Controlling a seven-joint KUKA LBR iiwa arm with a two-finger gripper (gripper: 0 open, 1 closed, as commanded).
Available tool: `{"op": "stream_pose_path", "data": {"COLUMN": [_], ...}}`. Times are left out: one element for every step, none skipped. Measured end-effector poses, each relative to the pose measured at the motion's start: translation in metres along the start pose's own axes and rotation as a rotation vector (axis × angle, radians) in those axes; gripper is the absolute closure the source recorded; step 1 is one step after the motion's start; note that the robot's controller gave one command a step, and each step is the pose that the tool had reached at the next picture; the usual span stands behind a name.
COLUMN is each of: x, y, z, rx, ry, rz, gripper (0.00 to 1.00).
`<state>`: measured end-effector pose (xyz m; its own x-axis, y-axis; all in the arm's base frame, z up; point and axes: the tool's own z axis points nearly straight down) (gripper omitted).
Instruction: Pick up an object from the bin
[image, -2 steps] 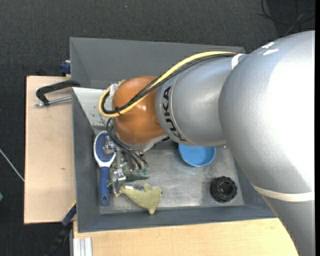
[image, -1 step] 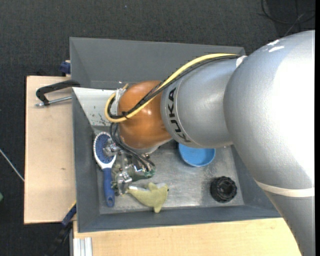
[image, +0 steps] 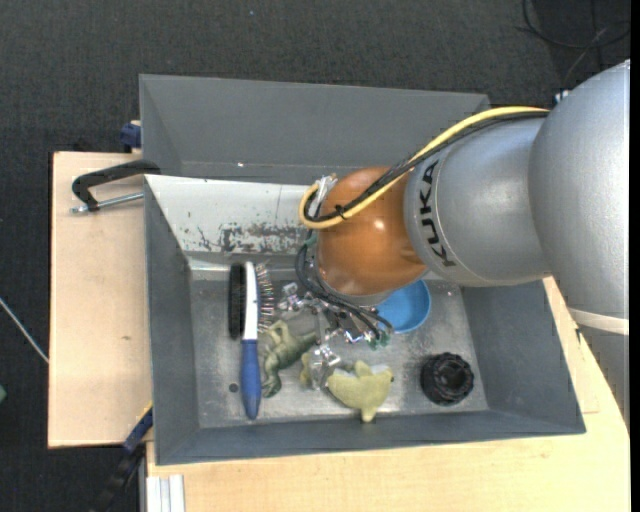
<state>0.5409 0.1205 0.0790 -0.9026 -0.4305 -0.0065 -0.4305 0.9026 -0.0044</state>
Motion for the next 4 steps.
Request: {"op": "stream_pose_path", "data": {"x": [-0.001,-0.007,-0.017,-0.019], "y": [0.005,0.000,-0.008,-0.008], "z": [0.000,-0.184,-0.062,-0.065], "rx": [-0.005,-0.002,-0.008,-0.006], "ry": [0.001,-0.010,0.010,0.004], "rz": [-0.005,0.014,-0.171,-0.170], "gripper": [1.00,1.00,1.00,0.00]}}
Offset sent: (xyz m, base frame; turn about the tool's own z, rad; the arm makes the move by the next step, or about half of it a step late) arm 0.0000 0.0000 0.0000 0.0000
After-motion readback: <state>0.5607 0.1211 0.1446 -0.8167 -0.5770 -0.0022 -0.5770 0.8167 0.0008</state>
